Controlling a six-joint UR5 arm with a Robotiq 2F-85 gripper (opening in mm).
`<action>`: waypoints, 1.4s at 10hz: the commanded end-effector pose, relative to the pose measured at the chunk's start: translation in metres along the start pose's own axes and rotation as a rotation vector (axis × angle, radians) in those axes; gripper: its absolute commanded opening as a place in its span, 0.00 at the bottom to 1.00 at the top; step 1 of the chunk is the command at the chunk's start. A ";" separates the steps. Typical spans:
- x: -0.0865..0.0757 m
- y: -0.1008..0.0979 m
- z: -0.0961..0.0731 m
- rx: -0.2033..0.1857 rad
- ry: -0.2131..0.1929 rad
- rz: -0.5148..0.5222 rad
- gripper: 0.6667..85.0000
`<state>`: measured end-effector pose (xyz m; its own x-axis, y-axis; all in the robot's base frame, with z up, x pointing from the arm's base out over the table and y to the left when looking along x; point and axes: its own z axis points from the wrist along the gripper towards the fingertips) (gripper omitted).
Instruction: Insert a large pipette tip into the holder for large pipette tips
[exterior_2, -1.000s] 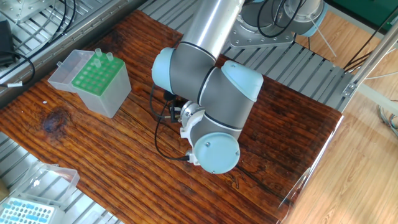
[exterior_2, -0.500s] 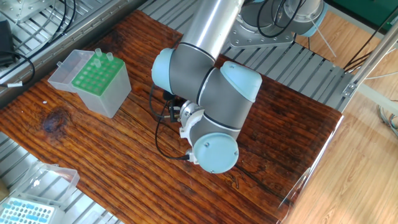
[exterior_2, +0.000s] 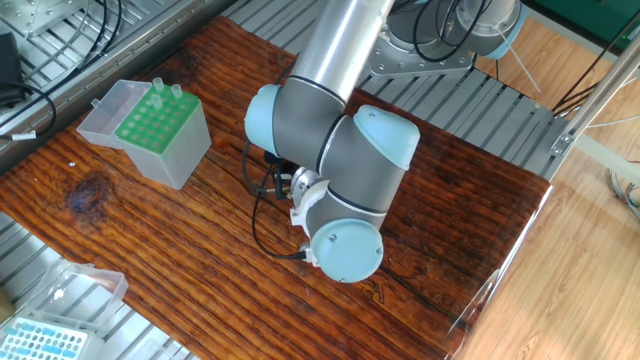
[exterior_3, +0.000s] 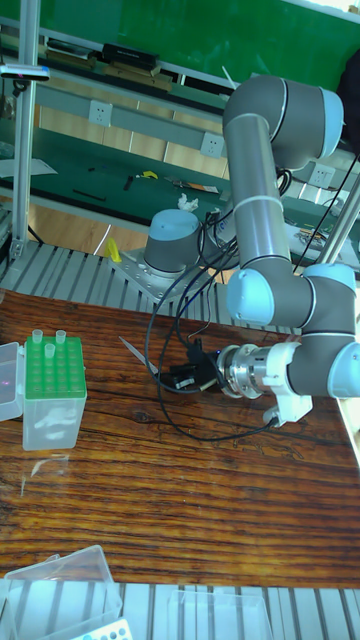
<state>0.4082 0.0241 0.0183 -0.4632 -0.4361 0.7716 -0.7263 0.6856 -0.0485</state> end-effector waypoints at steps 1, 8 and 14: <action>0.016 0.005 -0.009 -0.010 0.018 -0.009 0.47; 0.024 0.002 -0.009 0.000 0.045 -0.050 0.48; 0.029 -0.002 -0.010 0.006 0.101 -0.065 0.47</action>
<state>0.4005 0.0114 0.0506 -0.3713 -0.4155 0.8304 -0.7627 0.6465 -0.0175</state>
